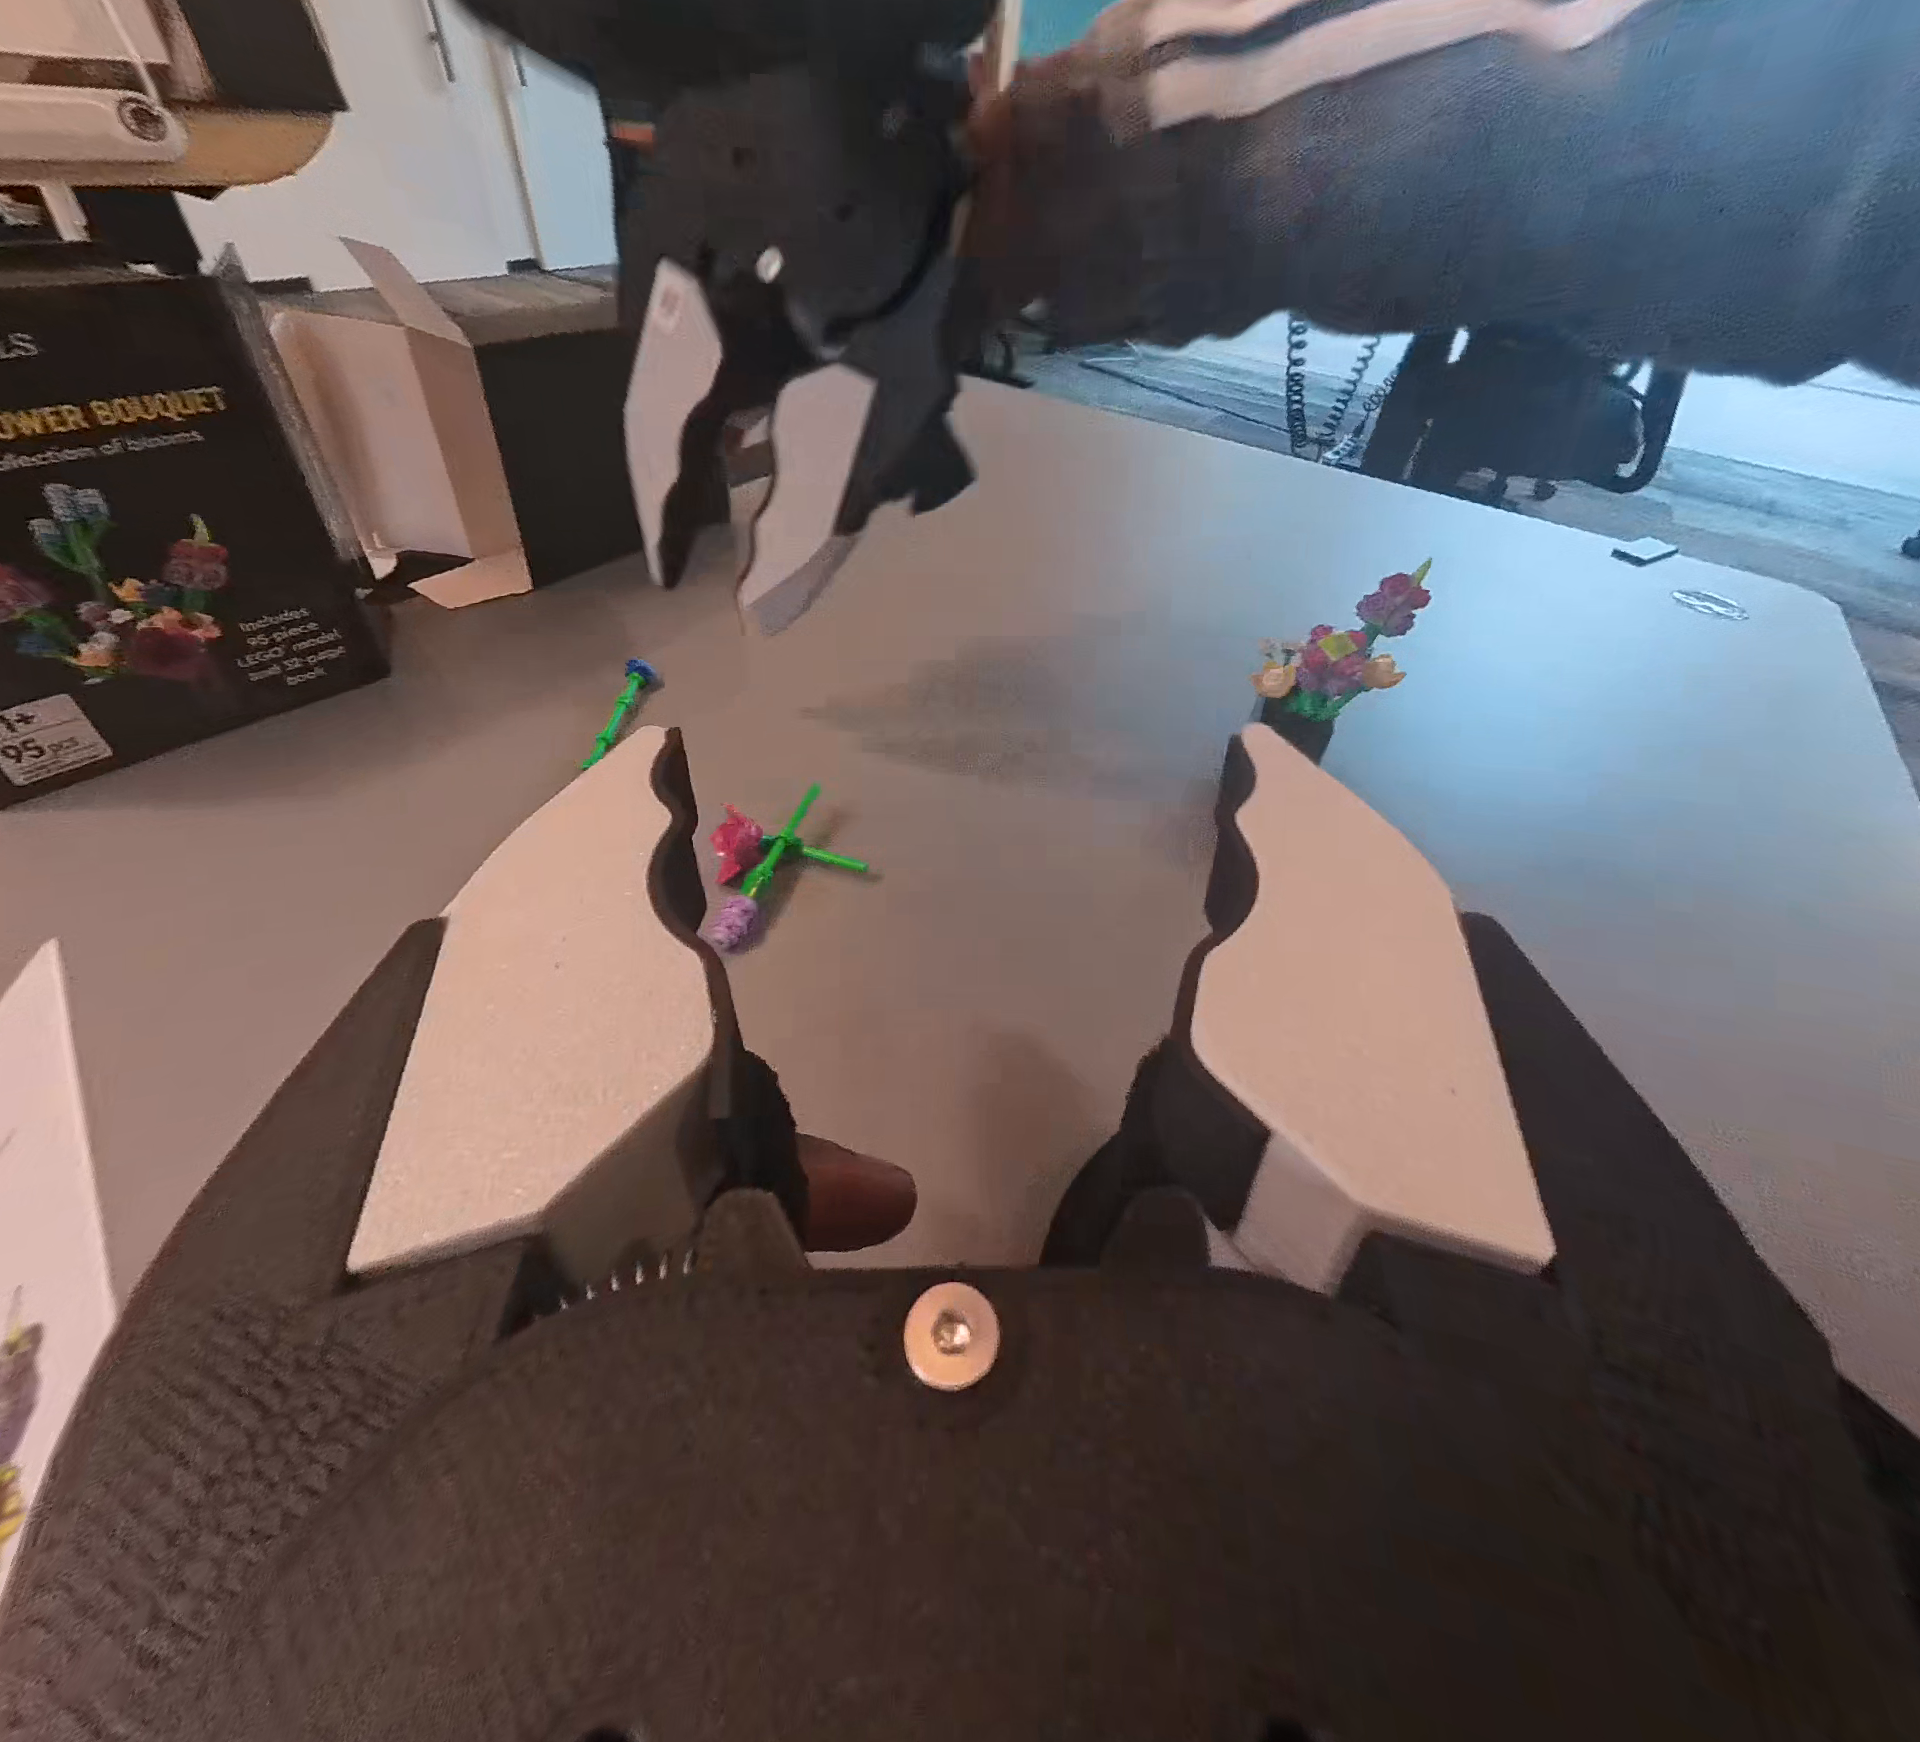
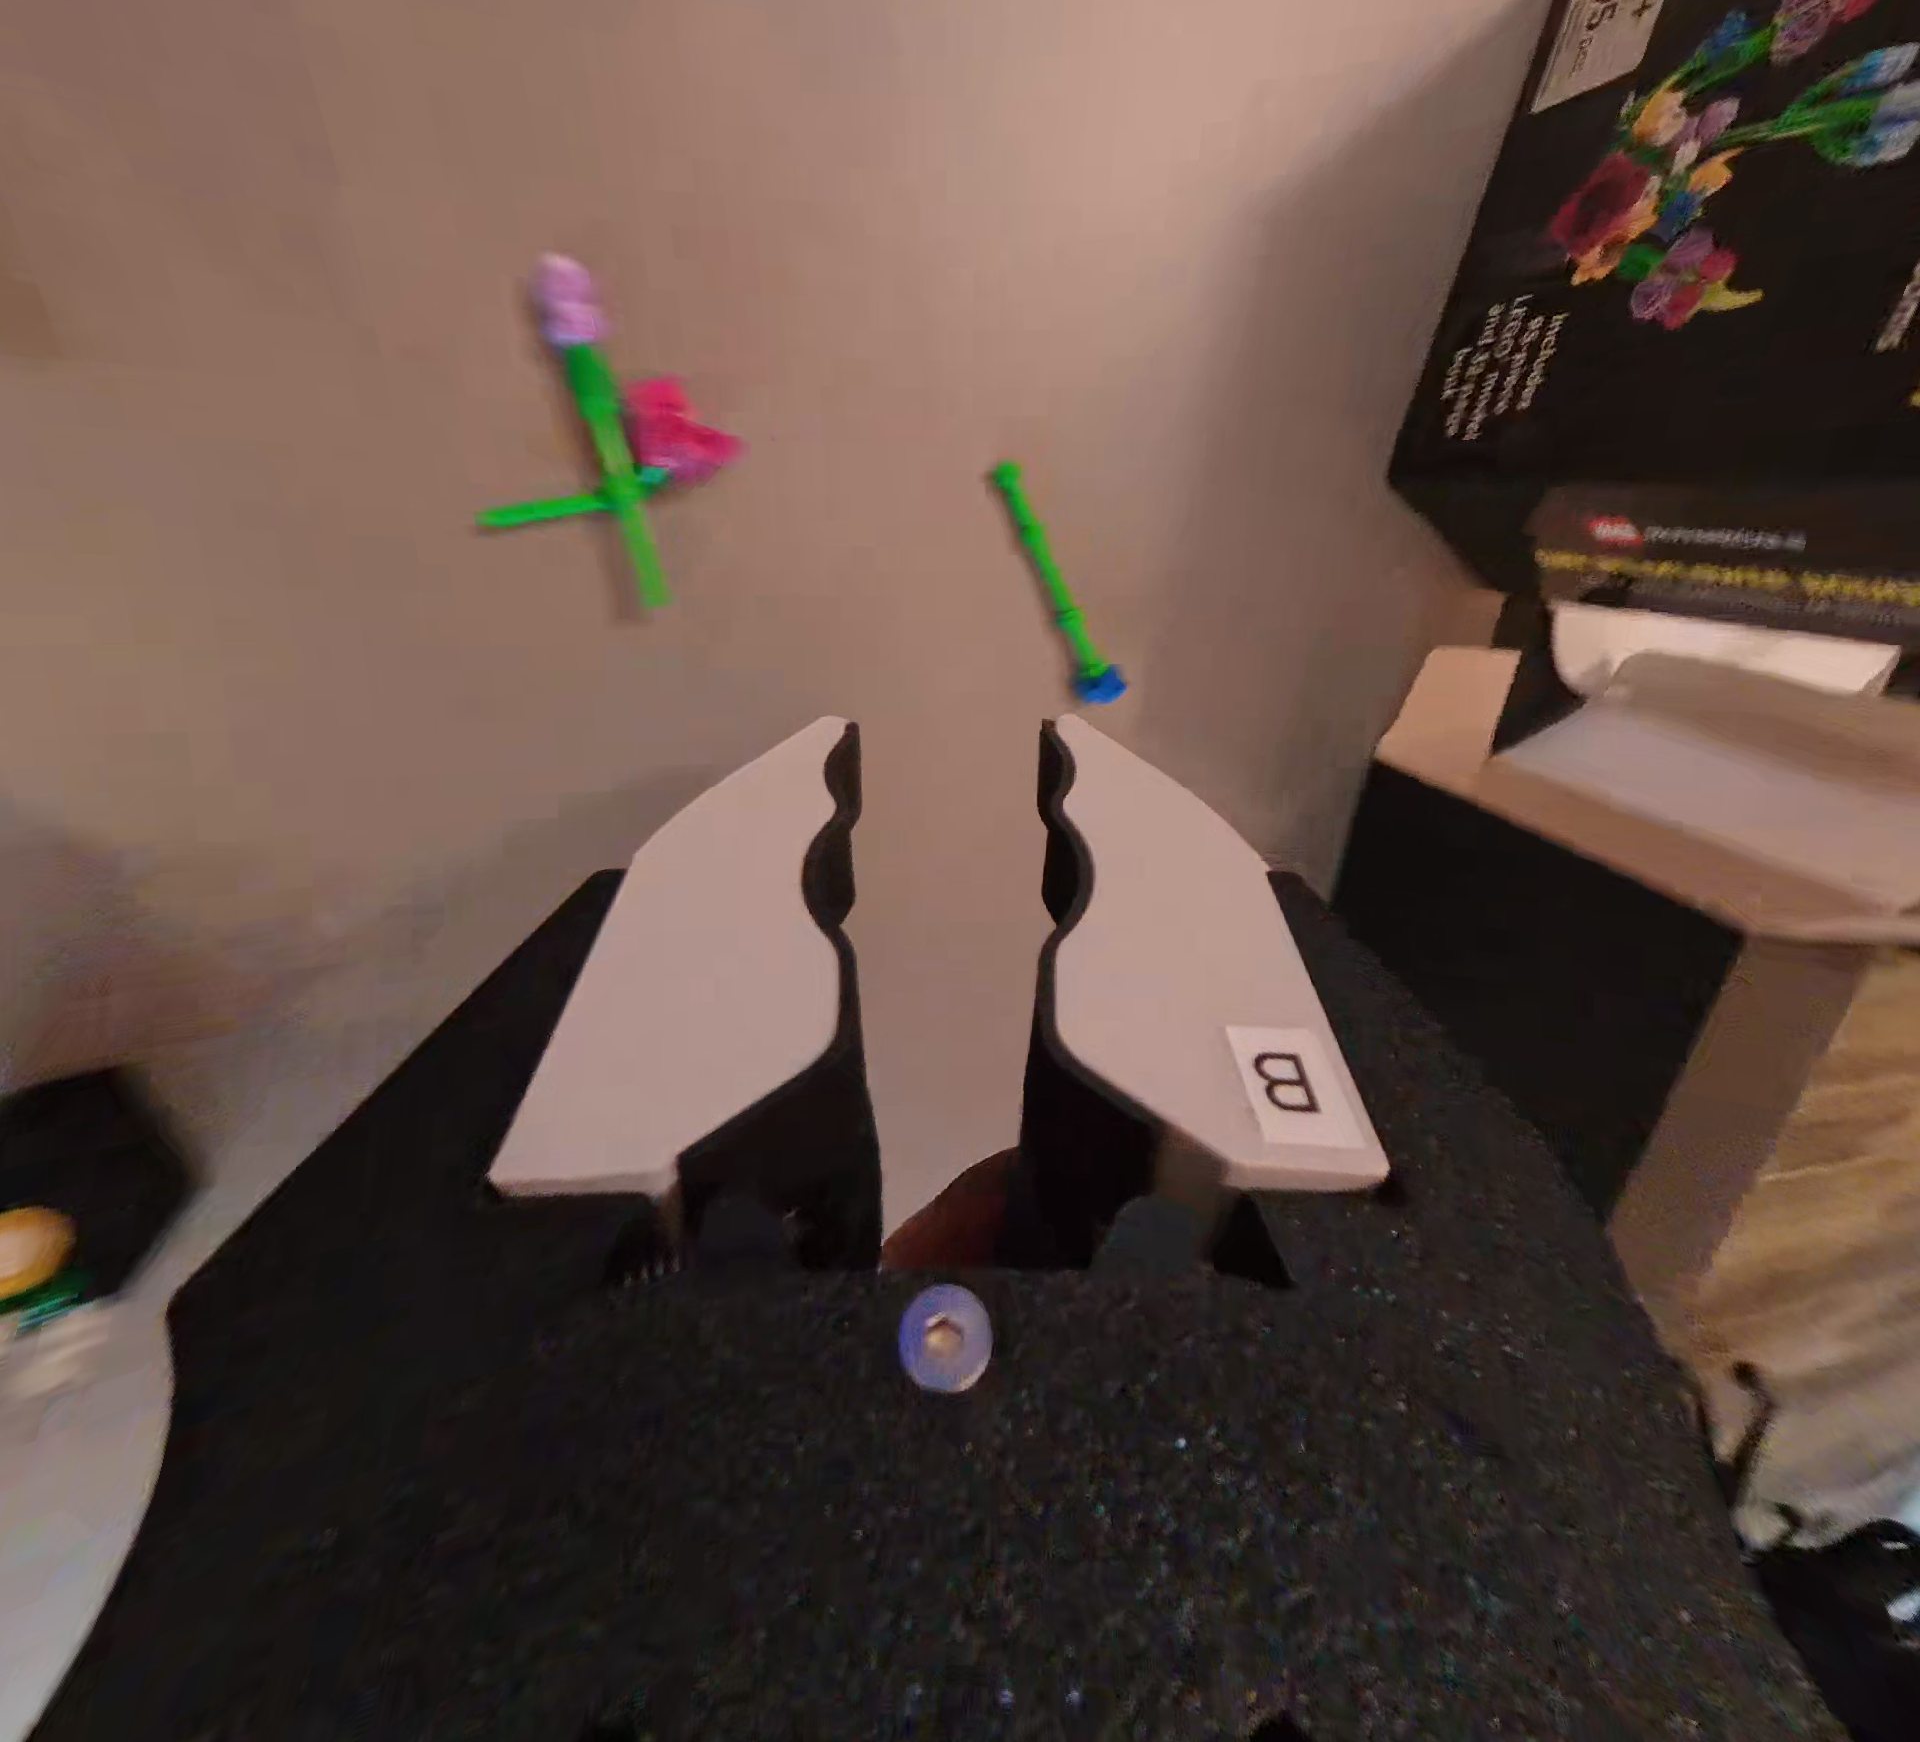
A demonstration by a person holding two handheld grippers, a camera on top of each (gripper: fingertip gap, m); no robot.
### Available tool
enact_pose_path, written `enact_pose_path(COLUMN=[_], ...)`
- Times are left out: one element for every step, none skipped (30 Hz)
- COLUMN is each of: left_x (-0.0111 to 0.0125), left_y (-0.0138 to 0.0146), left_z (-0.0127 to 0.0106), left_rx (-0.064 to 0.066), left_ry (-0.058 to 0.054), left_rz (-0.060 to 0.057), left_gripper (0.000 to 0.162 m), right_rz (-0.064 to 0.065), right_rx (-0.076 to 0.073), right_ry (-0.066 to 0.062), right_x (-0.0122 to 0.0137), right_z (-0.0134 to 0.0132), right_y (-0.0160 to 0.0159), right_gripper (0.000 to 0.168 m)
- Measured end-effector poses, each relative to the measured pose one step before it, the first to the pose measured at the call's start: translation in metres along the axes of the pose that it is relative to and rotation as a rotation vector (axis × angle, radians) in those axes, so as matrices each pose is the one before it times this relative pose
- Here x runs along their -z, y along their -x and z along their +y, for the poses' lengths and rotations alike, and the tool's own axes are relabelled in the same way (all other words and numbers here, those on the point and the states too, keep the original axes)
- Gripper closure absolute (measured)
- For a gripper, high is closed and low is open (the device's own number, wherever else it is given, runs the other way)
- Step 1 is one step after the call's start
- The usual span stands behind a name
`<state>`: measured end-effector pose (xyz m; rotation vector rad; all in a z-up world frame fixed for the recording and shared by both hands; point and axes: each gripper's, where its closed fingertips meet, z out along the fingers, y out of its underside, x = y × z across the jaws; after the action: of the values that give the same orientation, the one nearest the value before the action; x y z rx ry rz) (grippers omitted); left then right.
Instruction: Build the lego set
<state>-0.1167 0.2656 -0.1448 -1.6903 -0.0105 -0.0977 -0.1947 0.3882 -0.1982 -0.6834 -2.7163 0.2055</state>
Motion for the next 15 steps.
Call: enact_pose_path(left_x=[0.00058, 0.00042, 0.00026, 0.00001, -0.00015, -0.00013, -0.00007, 0.00000, 0.00011, 0.00019, 0.00029, 0.00050, 0.00090, 0.00095, 0.00091], left_y=[0.00240, 0.00181, 0.00088, 0.00046, 0.00035, -0.00001, -0.00003, 0.00001, 0.00099, 0.00168, 0.00220, 0.00244, 0.00426, 0.00512, 0.00516], left_z=[-0.00009, -0.00033, -0.00037, 0.00015, 0.00058, 0.00044, 0.00005, -0.00012, 0.00013, 0.00025, 0.00028, -0.00011, 0.00021, 0.00082, 0.00091], left_rx=[0.0007, 0.0047, 0.0063, 0.0052, 0.0028, -0.0016, -0.0052, -0.0085, -0.0118, -0.0131, -0.0108, -0.0080, -0.0048, -0.0079, -0.0154], left_ry=[-0.0003, -0.0012, -0.0006, 0.0020, 0.0045, 0.0037, 0.0018, 0.0002, 0.0006, 0.0016, 0.0013, -0.0004, 0.0019, 0.0069, 0.0111], left_rz=[-0.0060, -0.0021, 0.0019, 0.0029, 0.0006, 0.0011, -0.0001, -0.0009, -0.0065, -0.0112, -0.0118, -0.0115, -0.0218, -0.0259, -0.0259], left_gripper=[0.067, 0.068, 0.068, 0.069, 0.070, 0.070, 0.071, 0.072, 0.073, 0.075, 0.077, 0.081, 0.086, 0.090, 0.094], right_rz=[-0.0055, -0.0147, -0.0130, -0.0069, -0.0012, 0.0014, 0.0036, 0.0022, -0.0063, -0.0082, -0.0047, 0.0056, 0.0239, 0.0364, 0.0454], right_rx=[0.0267, 0.0241, 0.0284, 0.0329, 0.0292, 0.0191, 0.0099, 0.0046, 0.0040, 0.0068, 0.0070, 0.0020, 0.0026, 0.0056, 0.0088], right_ry=[-0.0113, -0.0125, 0.0035, 0.0190, 0.0216, 0.0157, 0.0061, -0.0004, 0.0035, 0.0045, 0.0028, 0.0017, -0.0103, -0.0198, -0.0155], right_x=[-0.01145, -0.00967, -0.00853, -0.00752, -0.00645, -0.00513, -0.00335, -0.00168, -0.00111, -0.00022, 0.00113, 0.00290, 0.00603, 0.00970, 0.01275], right_z=[-0.00053, -0.00117, 0.00069, 0.00266, 0.00322, 0.00233, 0.00095, -0.00011, 0.00002, -0.00013, -0.00064, -0.00140, -0.00392, -0.00715, -0.00884], right_y=[-0.00778, -0.00440, -0.00278, -0.00222, -0.00219, -0.00230, -0.00238, -0.00191, 0.00003, 0.00154, 0.00199, 0.00191, 0.00112, 0.00118, 0.00137], right_gripper=[0.137, 0.139, 0.141, 0.141, 0.141, 0.146, 0.150, 0.154, 0.159, 0.163, 0.163, 0.164, 0.165, 0.165, 0.165])
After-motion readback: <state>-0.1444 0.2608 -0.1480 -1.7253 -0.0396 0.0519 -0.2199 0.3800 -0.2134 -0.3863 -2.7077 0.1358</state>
